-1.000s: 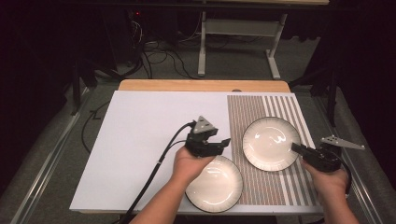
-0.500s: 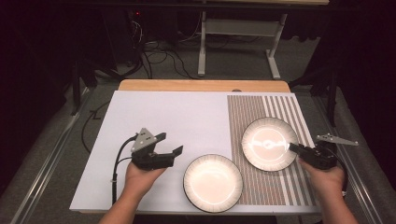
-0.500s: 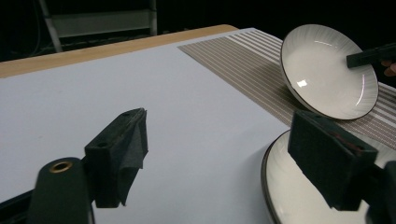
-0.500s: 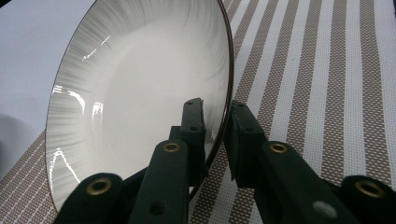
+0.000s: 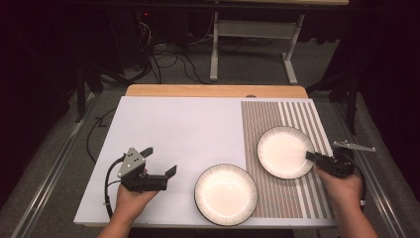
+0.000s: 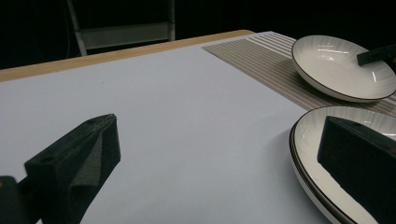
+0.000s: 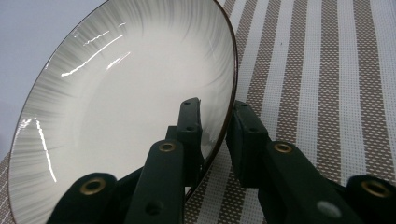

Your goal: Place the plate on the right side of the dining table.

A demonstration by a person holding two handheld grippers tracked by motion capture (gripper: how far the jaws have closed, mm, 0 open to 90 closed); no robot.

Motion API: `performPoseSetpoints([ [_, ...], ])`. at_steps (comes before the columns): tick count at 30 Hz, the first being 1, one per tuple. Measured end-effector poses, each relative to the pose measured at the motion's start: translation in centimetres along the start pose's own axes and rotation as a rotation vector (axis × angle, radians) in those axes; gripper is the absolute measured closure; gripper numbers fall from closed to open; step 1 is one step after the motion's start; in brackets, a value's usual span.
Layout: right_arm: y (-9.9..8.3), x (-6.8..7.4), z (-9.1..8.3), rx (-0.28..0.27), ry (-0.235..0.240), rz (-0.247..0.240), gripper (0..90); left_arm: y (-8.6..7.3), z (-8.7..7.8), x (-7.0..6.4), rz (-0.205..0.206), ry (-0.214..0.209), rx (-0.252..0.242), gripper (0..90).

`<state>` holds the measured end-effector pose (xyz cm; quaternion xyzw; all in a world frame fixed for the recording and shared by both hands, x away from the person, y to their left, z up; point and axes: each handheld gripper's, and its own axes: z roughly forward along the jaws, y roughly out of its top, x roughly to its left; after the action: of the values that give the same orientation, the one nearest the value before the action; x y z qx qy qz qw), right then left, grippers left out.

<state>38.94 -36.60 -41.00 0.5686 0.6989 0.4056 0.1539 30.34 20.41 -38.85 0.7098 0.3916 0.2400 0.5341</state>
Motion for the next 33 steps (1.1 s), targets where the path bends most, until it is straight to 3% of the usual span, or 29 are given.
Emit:
performPoseSetpoints([
  [2,0.0,-0.1,0.3,0.004,-0.014,0.011,77.3,0.1,-0.1,-0.1,-0.002,-0.006,-0.012,0.2],
  [5,-0.1,-0.1,0.8,0.029,-0.081,-0.013,77.4,0.1,-0.3,-0.2,0.008,-0.015,-0.010,0.2],
  [10,-0.1,0.0,0.9,0.018,-0.088,-0.015,77.0,0.0,-0.4,-0.1,0.010,-0.014,-0.007,0.2],
  [16,0.0,0.2,-0.2,-0.060,-0.092,-0.022,62.1,-0.1,-0.4,0.3,-0.001,-0.009,0.007,0.2],
  [21,0.1,1.3,-1.9,-0.155,-0.066,-0.085,47.8,-0.2,-0.5,0.7,-0.012,-0.002,0.013,0.2],
  [24,0.1,2.7,-2.6,-0.199,-0.041,-0.138,38.4,-0.2,-0.5,0.8,-0.017,0.002,0.014,0.2],
  [30,-0.2,7.1,-3.0,-0.247,0.067,-0.265,21.9,-0.1,-0.5,0.8,-0.015,0.000,0.012,0.2],
  [33,-0.4,8.8,-3.0,-0.256,0.118,-0.303,16.3,-0.1,-0.6,0.6,-0.009,-0.002,0.008,0.2],
])
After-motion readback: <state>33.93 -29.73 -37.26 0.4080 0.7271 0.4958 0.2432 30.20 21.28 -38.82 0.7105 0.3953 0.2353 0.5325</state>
